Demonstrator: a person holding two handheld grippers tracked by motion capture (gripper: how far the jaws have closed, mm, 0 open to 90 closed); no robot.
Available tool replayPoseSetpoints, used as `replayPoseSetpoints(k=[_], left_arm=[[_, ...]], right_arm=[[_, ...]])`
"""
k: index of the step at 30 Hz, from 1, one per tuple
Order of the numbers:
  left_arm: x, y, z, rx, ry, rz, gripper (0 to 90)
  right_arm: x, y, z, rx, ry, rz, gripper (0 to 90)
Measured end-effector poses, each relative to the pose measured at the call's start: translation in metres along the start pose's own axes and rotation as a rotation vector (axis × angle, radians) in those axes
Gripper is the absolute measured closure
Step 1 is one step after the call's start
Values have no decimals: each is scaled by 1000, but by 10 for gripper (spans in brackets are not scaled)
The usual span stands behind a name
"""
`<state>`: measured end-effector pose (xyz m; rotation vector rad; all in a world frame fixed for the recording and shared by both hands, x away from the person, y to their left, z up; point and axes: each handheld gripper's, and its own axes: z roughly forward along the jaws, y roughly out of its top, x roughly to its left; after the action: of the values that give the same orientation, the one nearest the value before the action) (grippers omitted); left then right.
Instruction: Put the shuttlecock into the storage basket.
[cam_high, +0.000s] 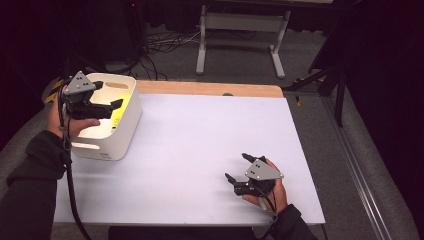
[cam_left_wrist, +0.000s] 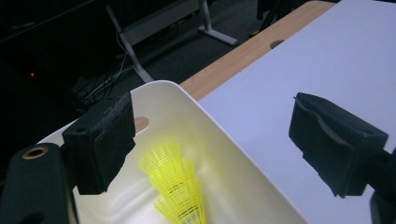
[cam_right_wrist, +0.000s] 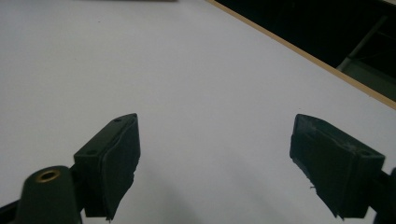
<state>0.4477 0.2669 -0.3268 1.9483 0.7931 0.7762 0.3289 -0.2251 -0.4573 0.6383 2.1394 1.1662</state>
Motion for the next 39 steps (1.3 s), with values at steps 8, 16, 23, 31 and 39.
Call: replayPoseSetpoints(k=[8,16,23,31,39], left_arm=[[-16,0,-8,-39,-18,23,142],[-25,-2,-11,-76,-38,30,124],[-32,-4,-12,-90,-46,34,96],[-41,-9,-13,-97,-75,26,58],[-56,-17,-13,-128,-90,44,45]], right_arm=[[0,1,-1,-7,-4,-1,172],[-1,1,-2,-8,-6,1,171],[-1,1,-3,-9,-8,0,171],[0,2,-3,-12,-11,2,171],[0,2,-4,-13,-10,1,171]])
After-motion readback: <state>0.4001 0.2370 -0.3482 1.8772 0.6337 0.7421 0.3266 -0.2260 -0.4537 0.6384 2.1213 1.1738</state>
